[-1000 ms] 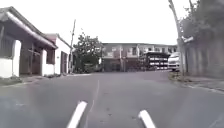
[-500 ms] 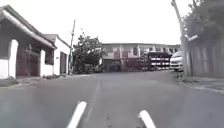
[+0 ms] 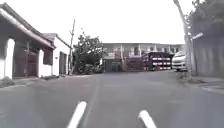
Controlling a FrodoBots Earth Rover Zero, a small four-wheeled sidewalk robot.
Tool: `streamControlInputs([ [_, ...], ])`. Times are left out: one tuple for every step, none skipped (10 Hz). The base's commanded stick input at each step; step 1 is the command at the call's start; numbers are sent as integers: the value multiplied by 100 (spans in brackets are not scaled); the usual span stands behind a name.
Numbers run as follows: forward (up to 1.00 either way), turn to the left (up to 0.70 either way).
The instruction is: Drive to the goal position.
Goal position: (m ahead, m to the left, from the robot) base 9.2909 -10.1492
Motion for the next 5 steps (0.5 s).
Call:
streamControlInputs([
  [70, -30],
  [70, -34],
  [70, -35],
  [70, -35],
  [70, -35],
])
